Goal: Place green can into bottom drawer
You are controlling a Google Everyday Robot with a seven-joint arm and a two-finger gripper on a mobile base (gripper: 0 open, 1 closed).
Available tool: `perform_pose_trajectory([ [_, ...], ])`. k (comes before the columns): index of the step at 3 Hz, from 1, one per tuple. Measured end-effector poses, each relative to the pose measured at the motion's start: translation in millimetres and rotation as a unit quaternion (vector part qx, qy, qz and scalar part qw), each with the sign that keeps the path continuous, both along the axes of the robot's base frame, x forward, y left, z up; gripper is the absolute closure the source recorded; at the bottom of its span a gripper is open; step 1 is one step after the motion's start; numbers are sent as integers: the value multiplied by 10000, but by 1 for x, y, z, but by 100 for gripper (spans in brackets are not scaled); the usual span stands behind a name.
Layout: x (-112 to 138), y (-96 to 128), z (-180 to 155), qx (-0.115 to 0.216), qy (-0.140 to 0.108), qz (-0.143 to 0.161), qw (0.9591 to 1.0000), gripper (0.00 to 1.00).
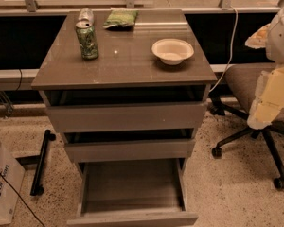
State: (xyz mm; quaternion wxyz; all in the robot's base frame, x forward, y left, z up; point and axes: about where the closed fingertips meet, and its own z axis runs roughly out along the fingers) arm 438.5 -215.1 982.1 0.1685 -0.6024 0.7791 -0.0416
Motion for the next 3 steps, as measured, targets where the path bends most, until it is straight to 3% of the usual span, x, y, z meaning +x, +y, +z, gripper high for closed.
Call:
perform_pose_trajectory([
  [1, 0, 0, 1, 12, -16, 3, 10000, 0],
  [2, 13, 12, -5, 249, -87, 131, 9996, 0],
  [3, 34, 31, -15, 744, -94, 278, 9968, 0],
])
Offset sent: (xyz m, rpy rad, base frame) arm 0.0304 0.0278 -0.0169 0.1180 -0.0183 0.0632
